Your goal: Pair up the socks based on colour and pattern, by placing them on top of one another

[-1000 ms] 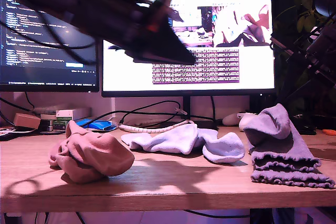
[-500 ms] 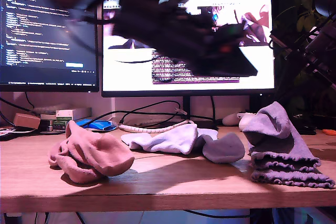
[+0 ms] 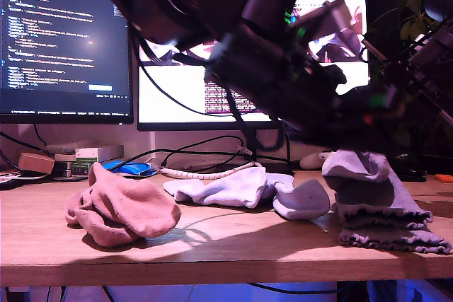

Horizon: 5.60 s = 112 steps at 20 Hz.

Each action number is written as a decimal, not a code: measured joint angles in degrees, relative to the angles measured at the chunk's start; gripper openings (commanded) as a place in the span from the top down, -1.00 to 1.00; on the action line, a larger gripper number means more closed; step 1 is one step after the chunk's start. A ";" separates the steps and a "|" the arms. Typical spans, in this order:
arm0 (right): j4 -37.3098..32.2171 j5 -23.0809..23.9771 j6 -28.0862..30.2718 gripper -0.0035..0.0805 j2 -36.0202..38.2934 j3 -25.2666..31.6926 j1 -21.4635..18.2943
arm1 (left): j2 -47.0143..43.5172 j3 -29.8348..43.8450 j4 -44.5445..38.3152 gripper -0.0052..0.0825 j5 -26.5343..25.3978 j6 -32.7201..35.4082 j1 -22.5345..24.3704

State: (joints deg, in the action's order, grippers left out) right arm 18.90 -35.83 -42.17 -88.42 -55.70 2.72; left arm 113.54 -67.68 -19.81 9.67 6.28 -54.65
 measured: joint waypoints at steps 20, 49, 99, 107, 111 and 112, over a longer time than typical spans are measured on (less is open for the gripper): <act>-0.04 -2.32 0.02 0.94 0.00 0.00 0.00 | 5.03 -2.95 -0.85 0.34 -6.21 -3.34 -1.14; 12.76 1.92 22.75 0.44 0.00 0.00 -7.43 | 4.87 -19.85 26.23 0.93 0.35 6.40 2.14; 23.52 0.85 42.01 0.61 -5.55 -1.51 -1.07 | 4.35 -26.45 32.26 0.93 5.75 14.95 6.86; 21.70 3.02 40.59 0.56 -5.55 -1.51 -1.05 | 4.35 -26.45 34.80 0.93 6.36 14.95 6.86; 20.90 5.05 40.76 0.56 -5.55 -1.51 0.00 | 4.35 -26.45 35.08 0.93 6.36 15.34 6.88; 20.76 5.25 40.76 0.55 -5.55 -1.51 0.04 | 4.35 -26.45 35.15 0.93 6.36 15.37 6.95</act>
State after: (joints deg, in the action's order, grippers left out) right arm 39.66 -30.59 -1.41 -93.97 -57.21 2.76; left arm 117.89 -94.13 15.33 16.03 21.65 -47.70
